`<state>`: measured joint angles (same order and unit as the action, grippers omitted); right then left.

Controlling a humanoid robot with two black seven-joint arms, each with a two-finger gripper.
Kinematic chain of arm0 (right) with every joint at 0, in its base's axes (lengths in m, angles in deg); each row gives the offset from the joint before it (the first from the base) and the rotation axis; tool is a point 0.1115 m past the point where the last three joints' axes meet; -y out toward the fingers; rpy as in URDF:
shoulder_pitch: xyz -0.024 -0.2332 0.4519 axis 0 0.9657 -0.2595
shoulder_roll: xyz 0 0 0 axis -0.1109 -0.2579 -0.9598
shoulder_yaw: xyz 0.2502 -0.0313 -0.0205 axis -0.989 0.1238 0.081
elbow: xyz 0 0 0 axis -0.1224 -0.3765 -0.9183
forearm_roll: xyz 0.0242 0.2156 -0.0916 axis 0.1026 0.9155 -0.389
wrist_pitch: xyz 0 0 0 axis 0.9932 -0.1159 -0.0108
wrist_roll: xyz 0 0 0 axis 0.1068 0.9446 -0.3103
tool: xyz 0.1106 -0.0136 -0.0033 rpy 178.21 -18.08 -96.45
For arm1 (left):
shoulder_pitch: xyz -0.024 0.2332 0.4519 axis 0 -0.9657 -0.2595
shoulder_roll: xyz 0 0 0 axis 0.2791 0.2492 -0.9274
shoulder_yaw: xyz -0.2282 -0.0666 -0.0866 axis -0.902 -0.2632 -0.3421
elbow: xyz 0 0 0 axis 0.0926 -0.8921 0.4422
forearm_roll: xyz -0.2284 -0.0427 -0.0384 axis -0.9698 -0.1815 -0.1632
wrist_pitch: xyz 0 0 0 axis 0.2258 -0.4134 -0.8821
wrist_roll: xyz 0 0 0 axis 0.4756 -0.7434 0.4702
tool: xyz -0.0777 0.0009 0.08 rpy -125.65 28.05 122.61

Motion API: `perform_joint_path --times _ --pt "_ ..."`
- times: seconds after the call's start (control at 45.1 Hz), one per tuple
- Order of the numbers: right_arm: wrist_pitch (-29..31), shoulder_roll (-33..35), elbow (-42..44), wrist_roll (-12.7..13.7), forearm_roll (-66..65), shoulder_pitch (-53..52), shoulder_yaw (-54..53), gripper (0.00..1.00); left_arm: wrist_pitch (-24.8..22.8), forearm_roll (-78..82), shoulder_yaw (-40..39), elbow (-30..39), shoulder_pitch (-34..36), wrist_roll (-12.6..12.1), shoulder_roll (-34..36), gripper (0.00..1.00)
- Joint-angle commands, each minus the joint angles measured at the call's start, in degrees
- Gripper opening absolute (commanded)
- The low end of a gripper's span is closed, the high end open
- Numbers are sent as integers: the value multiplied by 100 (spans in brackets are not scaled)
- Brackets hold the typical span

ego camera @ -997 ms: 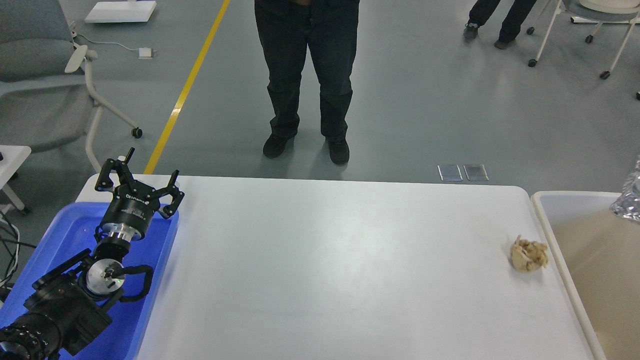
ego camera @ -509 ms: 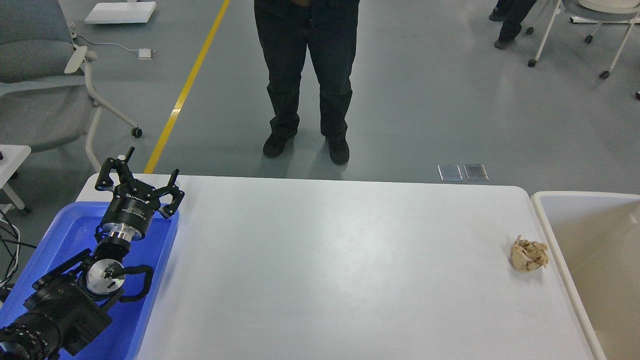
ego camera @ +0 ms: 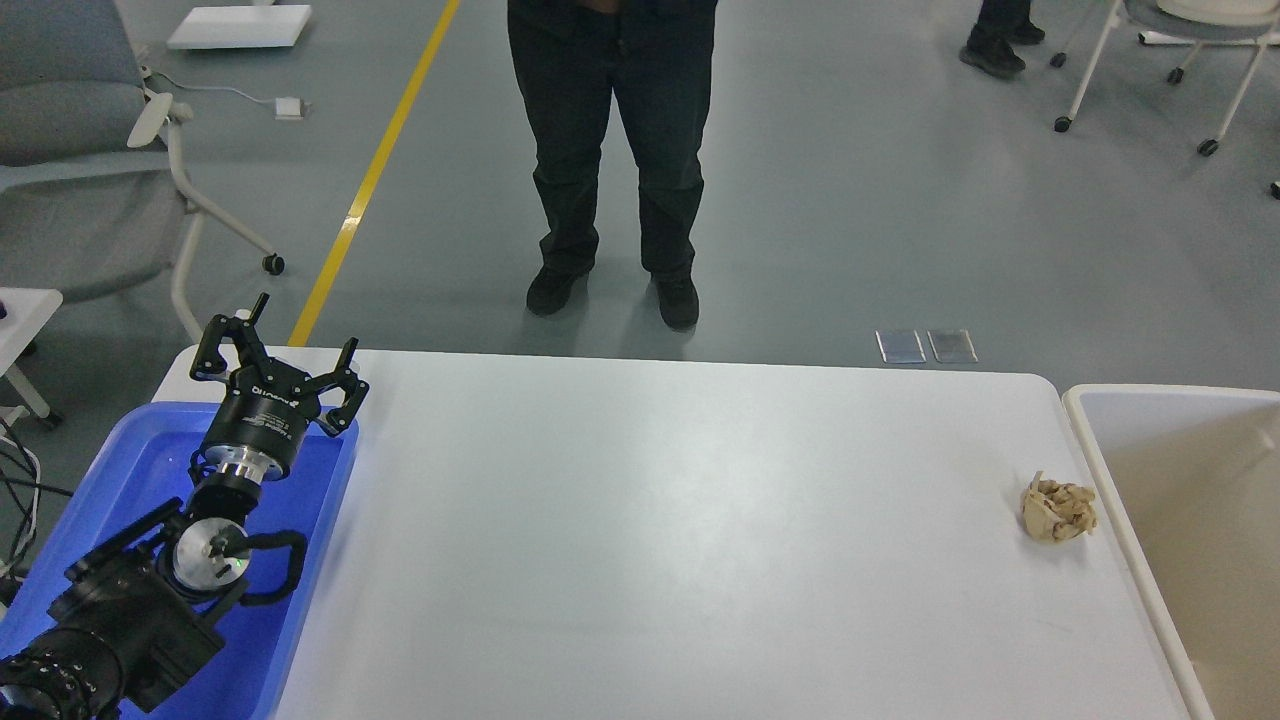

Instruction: Tidy desktop

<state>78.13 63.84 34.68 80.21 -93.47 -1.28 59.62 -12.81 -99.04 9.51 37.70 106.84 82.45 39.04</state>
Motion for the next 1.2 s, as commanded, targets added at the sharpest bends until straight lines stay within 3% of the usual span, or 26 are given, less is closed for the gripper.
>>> perform_joint_path --times 0.0,0.244,0.377,0.509,0.687,1.174 --pt "-515 -1111 926 -102 16 1588 -751 0 1 0 0 0 0 0 -8 100" --pt "-524 -2387 2763 -102 69 3585 -2044 0 1 0 0 0 0 0 0 100" --pt "-507 -3064 3582 -111 60 4228 -2124 0 1 0 0 0 0 0 -8 100" --pt "-568 -3363 3907 -102 34 4614 -2124 0 1 0 0 0 0 0 -8 100" --pt "-489 -3811 5093 -102 -291 5485 -2062 0 1 0 0 0 0 0 0 100" --pt "-726 -3926 5200 -75 -880 5714 -2063 0 10 0 0 0 0 0 -8 100"
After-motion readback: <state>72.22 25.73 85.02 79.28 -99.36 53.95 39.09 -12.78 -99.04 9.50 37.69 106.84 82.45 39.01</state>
